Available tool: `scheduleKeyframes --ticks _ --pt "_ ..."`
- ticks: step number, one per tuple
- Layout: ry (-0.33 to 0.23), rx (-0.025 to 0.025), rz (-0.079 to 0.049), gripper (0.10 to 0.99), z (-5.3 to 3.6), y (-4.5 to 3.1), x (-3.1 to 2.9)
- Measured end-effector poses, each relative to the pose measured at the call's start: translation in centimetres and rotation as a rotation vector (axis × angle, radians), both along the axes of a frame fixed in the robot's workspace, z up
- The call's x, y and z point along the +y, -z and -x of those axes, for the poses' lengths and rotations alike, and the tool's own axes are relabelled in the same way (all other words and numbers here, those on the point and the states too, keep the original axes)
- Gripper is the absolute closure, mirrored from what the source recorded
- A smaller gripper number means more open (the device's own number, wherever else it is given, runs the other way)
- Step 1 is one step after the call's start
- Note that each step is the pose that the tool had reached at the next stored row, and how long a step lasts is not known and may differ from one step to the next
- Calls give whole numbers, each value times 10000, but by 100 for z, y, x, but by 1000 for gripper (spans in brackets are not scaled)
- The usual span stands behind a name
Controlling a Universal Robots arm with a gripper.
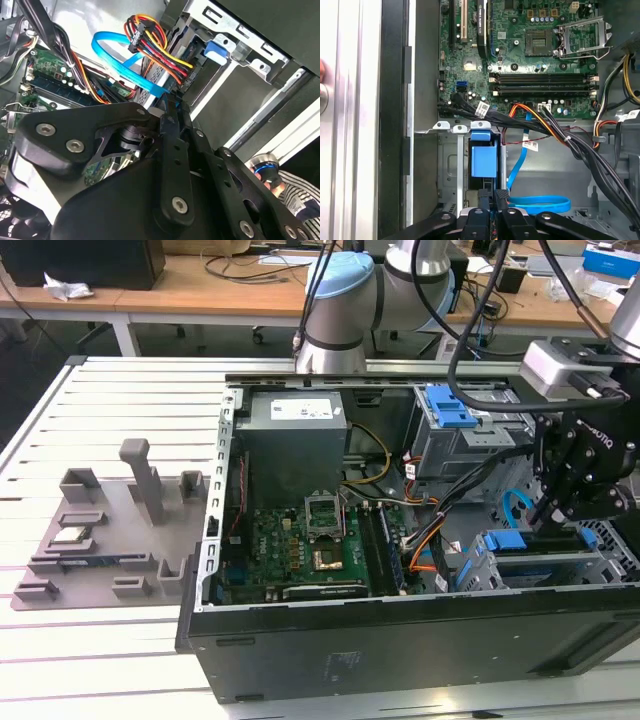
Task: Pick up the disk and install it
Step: 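Insert the second disk wire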
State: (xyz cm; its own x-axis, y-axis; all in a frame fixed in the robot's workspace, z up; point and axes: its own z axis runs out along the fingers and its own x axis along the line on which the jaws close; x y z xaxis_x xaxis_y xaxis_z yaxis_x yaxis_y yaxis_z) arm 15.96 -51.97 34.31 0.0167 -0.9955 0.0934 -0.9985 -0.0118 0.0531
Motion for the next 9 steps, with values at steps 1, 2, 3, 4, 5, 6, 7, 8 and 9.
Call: scheduleKeyframes --ticks 1,2,3,4,5,6,7,8,9 --pt "-1 -2 -1 925 -7 1 0" --pt "1 0 -3 925 -15 1 0" --pt "0 -22 -207 925 -5 -9 -4" --pt "0 -22 -206 925 -4 41 -43" --pt "1 -22 -208 855 -5 44 -43" --pt "1 -22 -208 788 -4 25 -42" --pt "1 -25 -206 788 -5 -58 -38" --pt "1 -29 -192 788 -4 -128 -30" --pt "0 -36 -175 871 -4 -231 -23"
